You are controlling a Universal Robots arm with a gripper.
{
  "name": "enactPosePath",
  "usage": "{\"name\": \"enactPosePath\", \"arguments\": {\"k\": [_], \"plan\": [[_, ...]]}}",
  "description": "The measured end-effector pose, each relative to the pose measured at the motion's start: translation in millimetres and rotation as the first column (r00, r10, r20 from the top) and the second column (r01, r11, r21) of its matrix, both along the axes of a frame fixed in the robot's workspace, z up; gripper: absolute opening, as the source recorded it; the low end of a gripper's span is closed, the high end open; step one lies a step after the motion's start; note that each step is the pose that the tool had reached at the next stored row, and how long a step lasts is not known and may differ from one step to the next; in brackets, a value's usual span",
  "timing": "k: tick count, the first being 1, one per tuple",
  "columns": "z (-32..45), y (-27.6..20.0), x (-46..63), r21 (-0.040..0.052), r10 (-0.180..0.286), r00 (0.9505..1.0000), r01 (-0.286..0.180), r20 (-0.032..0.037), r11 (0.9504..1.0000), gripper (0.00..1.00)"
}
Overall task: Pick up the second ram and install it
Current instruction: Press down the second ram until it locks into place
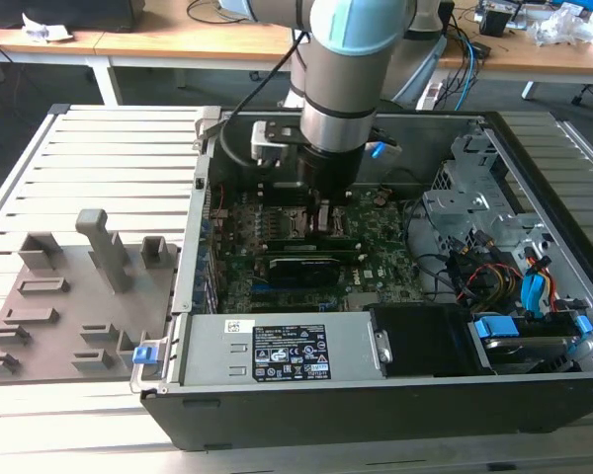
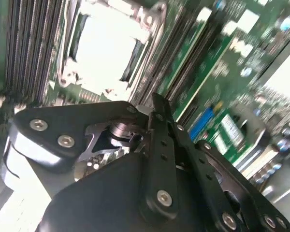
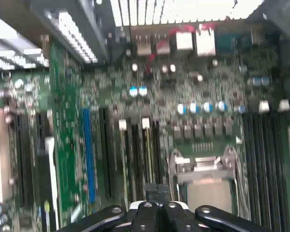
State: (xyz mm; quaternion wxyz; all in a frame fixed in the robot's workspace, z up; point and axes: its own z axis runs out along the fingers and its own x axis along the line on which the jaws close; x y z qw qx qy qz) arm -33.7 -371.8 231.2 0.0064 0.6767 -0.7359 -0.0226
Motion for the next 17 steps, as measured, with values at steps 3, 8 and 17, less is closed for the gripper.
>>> {"name": "enactPosePath", "arguments": {"k": [3,8,17], "plan": [[4.7,0.1,7.9,0.0000,0.000,1.0000,0.000,-0.0029,1.0000,0.11],[45.3,0.1,8.1,-0.0001,0.000,1.0000,0.000,-0.0030,1.0000,0.11],[60.7,0.1,8.1,0.0000,0.000,1.0000,0.000,-0.0030,1.0000,0.11]]}}
